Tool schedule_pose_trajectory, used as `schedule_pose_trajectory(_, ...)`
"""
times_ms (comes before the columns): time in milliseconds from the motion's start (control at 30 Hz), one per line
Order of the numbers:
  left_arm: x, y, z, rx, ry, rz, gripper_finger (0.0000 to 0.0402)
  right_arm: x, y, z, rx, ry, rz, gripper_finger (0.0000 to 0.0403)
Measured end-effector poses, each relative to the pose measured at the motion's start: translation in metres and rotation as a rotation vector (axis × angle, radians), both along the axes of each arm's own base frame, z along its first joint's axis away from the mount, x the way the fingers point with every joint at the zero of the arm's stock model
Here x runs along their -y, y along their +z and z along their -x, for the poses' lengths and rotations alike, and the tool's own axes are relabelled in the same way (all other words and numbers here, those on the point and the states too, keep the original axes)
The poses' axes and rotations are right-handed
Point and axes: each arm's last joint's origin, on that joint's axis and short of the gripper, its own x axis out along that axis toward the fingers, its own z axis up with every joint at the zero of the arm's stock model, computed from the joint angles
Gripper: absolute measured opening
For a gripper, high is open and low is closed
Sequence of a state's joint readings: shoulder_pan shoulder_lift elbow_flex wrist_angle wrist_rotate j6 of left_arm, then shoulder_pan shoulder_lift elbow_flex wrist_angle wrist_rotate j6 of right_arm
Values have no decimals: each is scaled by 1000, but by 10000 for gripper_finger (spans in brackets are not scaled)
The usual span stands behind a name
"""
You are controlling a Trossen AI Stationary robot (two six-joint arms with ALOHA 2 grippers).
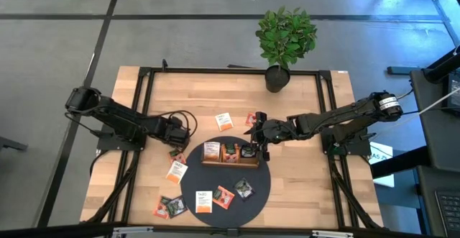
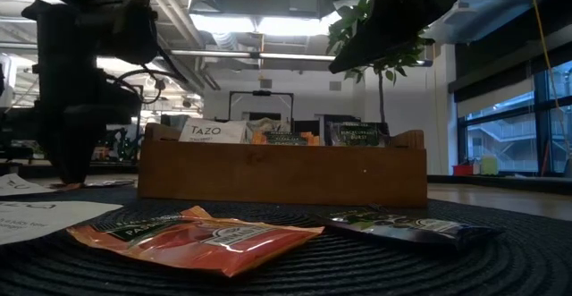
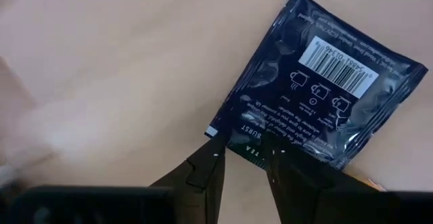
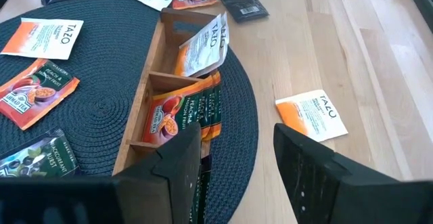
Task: Pick & Place Tea
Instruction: Put the black white tea bag into the right section of the wooden organizer
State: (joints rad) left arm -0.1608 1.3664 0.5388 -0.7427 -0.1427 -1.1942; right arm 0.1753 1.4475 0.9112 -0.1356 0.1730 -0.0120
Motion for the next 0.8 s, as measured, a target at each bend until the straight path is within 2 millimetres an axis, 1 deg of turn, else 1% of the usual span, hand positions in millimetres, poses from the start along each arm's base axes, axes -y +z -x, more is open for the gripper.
schedule_pose_trajectory(100,2,0,-2,11,-4,45,100,0,0,0,0,0,0,188)
schedule_pose_trajectory(333,2,0,-2,16,43,44,96,0,0,0,0,0,0,188)
schedule_pose_trajectory(433,2,0,-2,17,49,46,88,0,0,0,0,0,0,188)
schedule_pose_trajectory(800,1,1,-2,24,62,24,10,0,0,0,-2,0,0,188)
